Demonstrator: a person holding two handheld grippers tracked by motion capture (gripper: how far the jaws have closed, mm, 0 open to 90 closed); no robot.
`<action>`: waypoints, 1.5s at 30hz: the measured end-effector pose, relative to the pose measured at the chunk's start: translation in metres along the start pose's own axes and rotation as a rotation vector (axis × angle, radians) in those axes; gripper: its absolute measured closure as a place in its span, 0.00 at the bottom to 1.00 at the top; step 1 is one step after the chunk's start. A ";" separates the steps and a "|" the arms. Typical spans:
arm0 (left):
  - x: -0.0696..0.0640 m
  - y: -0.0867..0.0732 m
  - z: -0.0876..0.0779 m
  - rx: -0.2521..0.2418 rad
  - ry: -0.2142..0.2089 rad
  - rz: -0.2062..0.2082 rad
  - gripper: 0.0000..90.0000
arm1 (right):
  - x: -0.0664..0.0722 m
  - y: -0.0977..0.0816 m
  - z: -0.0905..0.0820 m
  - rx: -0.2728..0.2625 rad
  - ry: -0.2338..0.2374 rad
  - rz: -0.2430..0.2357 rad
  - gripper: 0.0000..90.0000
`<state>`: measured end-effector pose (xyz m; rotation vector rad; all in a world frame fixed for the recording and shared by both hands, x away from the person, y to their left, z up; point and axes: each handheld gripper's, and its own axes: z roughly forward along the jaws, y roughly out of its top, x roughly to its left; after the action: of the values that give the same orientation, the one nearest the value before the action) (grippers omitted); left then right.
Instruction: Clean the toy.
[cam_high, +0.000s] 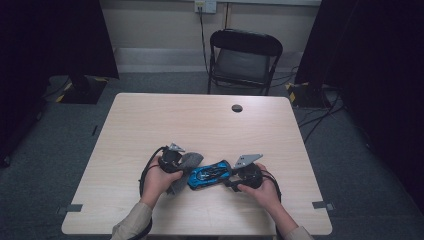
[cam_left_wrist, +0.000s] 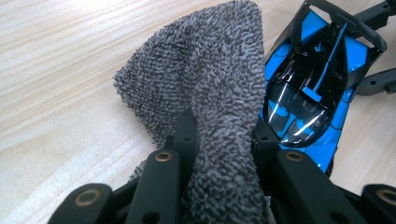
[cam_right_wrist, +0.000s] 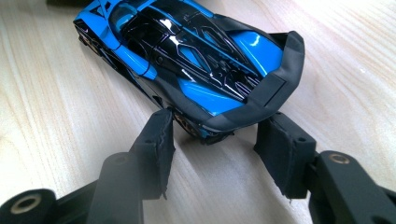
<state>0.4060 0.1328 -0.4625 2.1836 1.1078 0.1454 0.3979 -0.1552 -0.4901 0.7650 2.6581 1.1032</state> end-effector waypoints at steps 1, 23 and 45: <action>-0.001 0.000 0.000 0.001 -0.003 0.002 0.79 | 0.000 0.000 0.000 0.001 0.001 -0.004 0.52; -0.016 -0.006 -0.004 0.064 -0.046 0.096 0.80 | -0.009 0.003 -0.002 0.012 -0.057 0.004 0.59; -0.027 -0.009 -0.005 0.078 -0.046 0.107 0.80 | -0.021 0.010 0.001 0.018 -0.096 0.032 0.58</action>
<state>0.3809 0.1190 -0.4589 2.3052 0.9861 0.0999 0.4204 -0.1595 -0.4843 0.8450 2.5881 1.0240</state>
